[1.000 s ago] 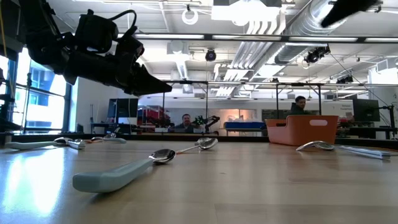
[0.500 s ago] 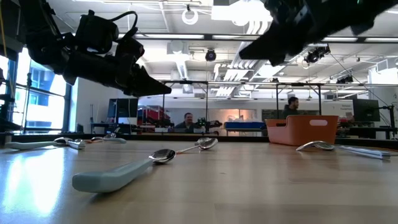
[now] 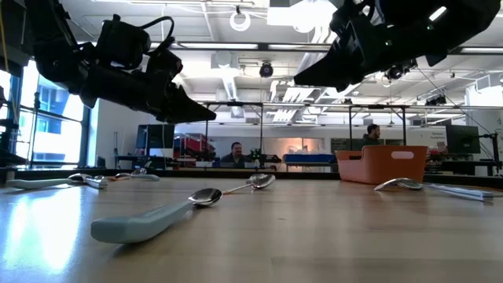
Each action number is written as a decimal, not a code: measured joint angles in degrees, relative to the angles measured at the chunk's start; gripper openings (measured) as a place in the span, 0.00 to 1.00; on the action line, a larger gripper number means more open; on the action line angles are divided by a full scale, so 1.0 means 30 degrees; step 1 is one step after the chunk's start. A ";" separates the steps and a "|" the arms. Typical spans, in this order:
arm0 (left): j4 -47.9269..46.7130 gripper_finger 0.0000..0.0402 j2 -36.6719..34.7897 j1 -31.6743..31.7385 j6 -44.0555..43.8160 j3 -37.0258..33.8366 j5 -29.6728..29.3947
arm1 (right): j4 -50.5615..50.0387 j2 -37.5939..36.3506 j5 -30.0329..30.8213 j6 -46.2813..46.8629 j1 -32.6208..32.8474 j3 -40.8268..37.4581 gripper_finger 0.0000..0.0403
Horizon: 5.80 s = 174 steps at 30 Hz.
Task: Sort silverware by color (type)
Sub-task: Put the middle left light blue patterned spoon into the yellow bin
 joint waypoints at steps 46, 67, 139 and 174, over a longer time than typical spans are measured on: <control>-1.0620 0.05 0.0000 -0.3162 -0.0949 0.5458 -0.2707 | -0.6583 -0.0029 0.2774 -0.4014 -0.5227 0.4439 0.00; -1.0067 0.01 0.0000 0.0087 -0.0581 0.5806 -0.3869 | -0.6098 -0.0028 -0.4214 -0.3723 -1.0272 0.4943 0.00; -3.3733 0.35 0.0942 -0.4244 0.4702 0.8705 -0.2107 | -0.5469 0.1741 -0.2870 -0.4200 -0.6533 0.4568 0.00; -3.9245 0.02 0.2011 -0.4783 0.3598 1.4355 -0.4567 | -0.5534 0.1741 -0.2888 -0.4310 -0.6533 0.4574 0.00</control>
